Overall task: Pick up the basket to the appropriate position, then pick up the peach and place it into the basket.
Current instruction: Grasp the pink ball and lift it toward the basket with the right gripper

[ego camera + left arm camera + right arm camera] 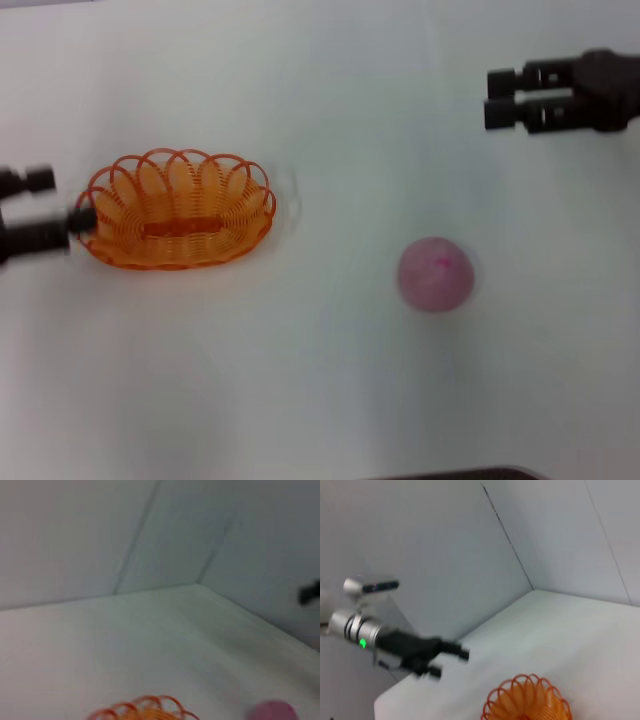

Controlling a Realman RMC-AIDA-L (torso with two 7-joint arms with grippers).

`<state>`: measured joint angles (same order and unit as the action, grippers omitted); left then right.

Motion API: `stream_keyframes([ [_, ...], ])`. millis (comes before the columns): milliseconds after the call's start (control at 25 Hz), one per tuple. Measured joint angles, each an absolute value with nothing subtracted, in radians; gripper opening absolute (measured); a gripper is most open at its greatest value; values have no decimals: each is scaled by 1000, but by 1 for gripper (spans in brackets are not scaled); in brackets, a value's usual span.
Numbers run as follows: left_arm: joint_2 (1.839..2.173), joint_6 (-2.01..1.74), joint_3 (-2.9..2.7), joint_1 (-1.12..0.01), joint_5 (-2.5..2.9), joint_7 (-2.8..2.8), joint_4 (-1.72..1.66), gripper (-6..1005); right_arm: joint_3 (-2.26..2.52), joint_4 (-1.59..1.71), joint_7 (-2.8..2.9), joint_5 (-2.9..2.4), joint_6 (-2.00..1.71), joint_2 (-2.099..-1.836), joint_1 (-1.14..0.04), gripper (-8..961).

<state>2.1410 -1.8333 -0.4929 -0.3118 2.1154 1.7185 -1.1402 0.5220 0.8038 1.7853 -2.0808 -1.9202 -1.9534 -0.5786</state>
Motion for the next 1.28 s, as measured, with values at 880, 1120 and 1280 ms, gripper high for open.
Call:
stream_keyframes([
  [880, 2157, -1934, -447, -265, 2152, 1592, -1022, 907, 959, 1093, 2072, -2526, -1910, -2020, -899, 738],
  [1120, 2155, -1931, -448, -274, 2154, 1602, -1005, 907, 1073, 1080, 2072, -2647, -1832, -2092, -888, 763],
  [1280, 2152, -1931, -448, -287, 2154, 1603, -989, 907, 1155, 1016, 2089, -2638, -1782, -2096, -881, 759],
])
